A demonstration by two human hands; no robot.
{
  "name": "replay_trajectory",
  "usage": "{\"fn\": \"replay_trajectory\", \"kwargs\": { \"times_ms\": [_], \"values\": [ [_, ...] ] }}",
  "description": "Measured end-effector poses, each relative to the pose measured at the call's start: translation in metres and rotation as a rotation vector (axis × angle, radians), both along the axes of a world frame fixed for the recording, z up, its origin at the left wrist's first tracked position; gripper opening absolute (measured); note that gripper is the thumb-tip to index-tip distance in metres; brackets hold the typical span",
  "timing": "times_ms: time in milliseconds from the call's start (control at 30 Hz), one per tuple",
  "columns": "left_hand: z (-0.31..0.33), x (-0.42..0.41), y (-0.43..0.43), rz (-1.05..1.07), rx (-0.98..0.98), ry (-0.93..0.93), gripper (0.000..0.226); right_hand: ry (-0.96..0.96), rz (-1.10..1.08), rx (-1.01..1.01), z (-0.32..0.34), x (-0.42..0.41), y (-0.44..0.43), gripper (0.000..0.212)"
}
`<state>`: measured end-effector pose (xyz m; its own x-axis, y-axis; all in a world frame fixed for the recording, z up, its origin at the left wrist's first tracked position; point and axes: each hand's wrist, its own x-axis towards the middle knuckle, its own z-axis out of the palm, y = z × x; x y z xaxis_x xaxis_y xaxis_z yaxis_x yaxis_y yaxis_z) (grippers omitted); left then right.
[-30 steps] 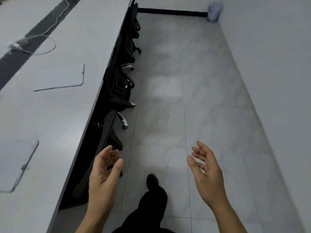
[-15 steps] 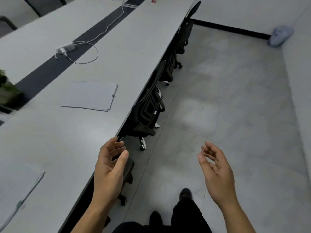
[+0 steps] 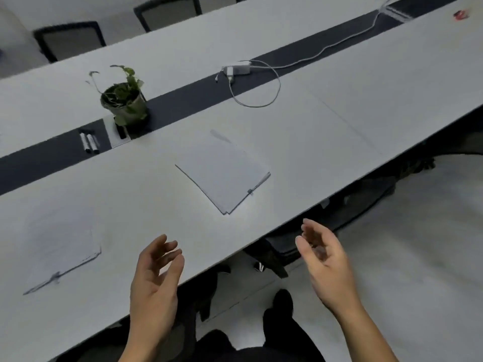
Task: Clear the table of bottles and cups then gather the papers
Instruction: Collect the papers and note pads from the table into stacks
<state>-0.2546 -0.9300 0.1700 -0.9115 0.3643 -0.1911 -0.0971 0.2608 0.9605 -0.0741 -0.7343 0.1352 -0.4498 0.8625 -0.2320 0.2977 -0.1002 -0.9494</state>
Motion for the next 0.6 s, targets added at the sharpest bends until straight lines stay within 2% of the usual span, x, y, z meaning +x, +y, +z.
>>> {"fn": "replay_trajectory", "kwargs": {
  "times_ms": [233, 367, 467, 600],
  "values": [
    [-0.011, -0.002, 0.024, 0.242, -0.021, -0.059, 0.039, -0.044, 0.32, 0.038, -0.003, -0.087, 0.067, 0.035],
    [-0.026, -0.017, 0.03, 0.255, -0.055, -0.123, 0.04, -0.142, 0.434, 0.037, -0.032, -0.117, 0.067, 0.036],
    [-0.033, -0.029, 0.033, 0.277, -0.047, -0.154, 0.04, -0.28, 0.544, 0.08, -0.061, -0.141, 0.078, 0.04],
    [-0.042, -0.035, 0.027, 0.3, -0.046, -0.187, 0.042, -0.609, 0.626, 0.183, -0.115, -0.202, 0.125, 0.058]
  ]
}}
